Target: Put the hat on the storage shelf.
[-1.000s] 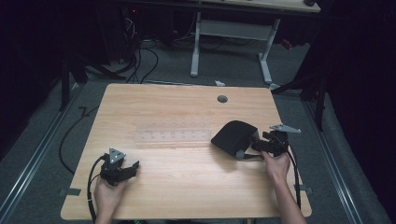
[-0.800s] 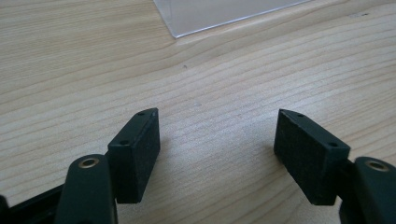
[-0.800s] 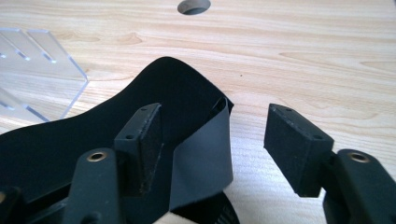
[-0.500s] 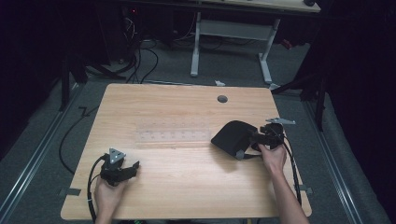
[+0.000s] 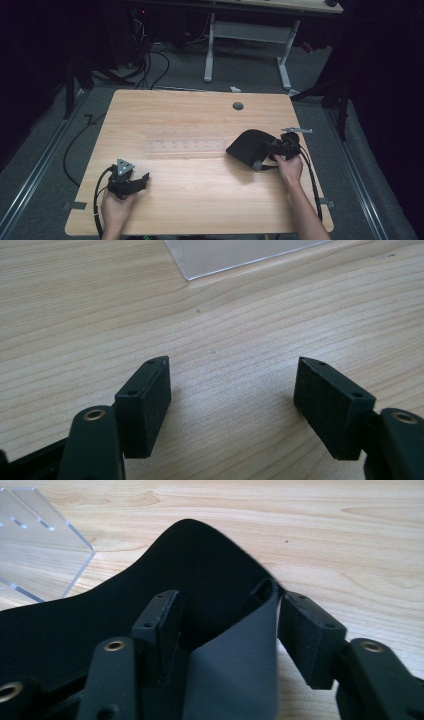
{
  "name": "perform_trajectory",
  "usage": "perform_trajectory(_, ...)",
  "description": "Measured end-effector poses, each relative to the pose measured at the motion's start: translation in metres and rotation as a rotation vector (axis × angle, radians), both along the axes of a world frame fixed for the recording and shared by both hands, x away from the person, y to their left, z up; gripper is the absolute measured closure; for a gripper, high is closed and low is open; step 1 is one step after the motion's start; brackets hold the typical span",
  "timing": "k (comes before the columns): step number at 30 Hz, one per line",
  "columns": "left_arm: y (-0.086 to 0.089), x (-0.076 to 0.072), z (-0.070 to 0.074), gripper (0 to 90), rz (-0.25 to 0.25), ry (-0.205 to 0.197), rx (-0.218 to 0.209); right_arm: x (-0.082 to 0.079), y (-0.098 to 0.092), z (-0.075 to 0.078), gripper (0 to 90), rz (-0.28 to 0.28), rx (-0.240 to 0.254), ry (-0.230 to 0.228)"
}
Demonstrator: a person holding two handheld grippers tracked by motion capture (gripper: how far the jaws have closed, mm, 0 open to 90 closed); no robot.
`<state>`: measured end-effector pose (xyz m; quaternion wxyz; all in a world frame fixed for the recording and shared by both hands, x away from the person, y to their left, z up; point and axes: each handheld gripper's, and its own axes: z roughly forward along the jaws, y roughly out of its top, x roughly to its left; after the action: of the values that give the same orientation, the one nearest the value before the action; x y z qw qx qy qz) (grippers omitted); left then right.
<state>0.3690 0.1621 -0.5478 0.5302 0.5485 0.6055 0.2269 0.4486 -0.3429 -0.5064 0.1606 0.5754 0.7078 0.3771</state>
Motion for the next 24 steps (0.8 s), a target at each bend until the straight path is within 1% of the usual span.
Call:
perform_trajectory(2,0.000,0.000,0.000,31.6,0.000,0.000,0.000,0.000,0.001,-0.001,50.0,0.001,-0.002,0.005)
perform_trajectory(4,0.000,0.000,0.000,31.6,0.000,0.000,0.000,0.000,0.002,-0.001,52.1,0.004,-0.015,0.010)
perform_trajectory(8,0.000,0.000,0.000,31.6,0.000,0.000,0.000,-0.002,-0.002,0.001,60.1,0.013,0.009,0.003)
perform_trajectory(10,0.000,0.000,0.000,31.5,0.000,0.000,0.000,-0.004,-0.003,0.003,64.2,0.025,0.007,-0.004)
perform_trajectory(12,0.000,0.000,0.000,31.5,-0.001,0.000,0.000,-0.006,-0.003,0.005,68.6,0.042,0.015,-0.010)
perform_trajectory(13,0.000,0.000,0.000,31.5,-0.001,0.000,0.000,-0.007,-0.003,0.006,70.5,0.051,0.011,-0.014)
perform_trajectory(14,0.000,0.000,0.000,31.5,0.000,0.000,0.000,-0.008,-0.002,0.007,72.4,0.057,-0.008,-0.018)
perform_trajectory(15,0.000,0.000,0.000,31.5,0.000,0.000,-0.001,-0.009,-0.001,0.009,74.4,0.062,-0.015,-0.023)
perform_trajectory(19,0.000,0.000,0.000,31.5,-0.001,0.000,0.000,-0.014,0.000,0.015,80.0,0.094,-0.026,-0.045)
perform_trajectory(20,0.000,0.000,0.000,31.4,-0.001,0.000,0.000,-0.016,0.000,0.016,81.0,0.105,-0.024,-0.047)
perform_trajectory(21,0.000,0.000,0.000,31.4,-0.001,0.000,0.000,-0.017,0.000,0.017,82.7,0.114,-0.008,-0.046)
perform_trajectory(22,0.000,0.000,0.000,31.4,-0.001,0.000,0.000,-0.017,0.000,0.017,82.7,0.114,-0.008,-0.046)
perform_trajectory(24,0.000,0.000,0.000,31.4,-0.001,0.000,0.000,-0.021,-0.002,0.019,85.1,0.139,0.020,-0.051)
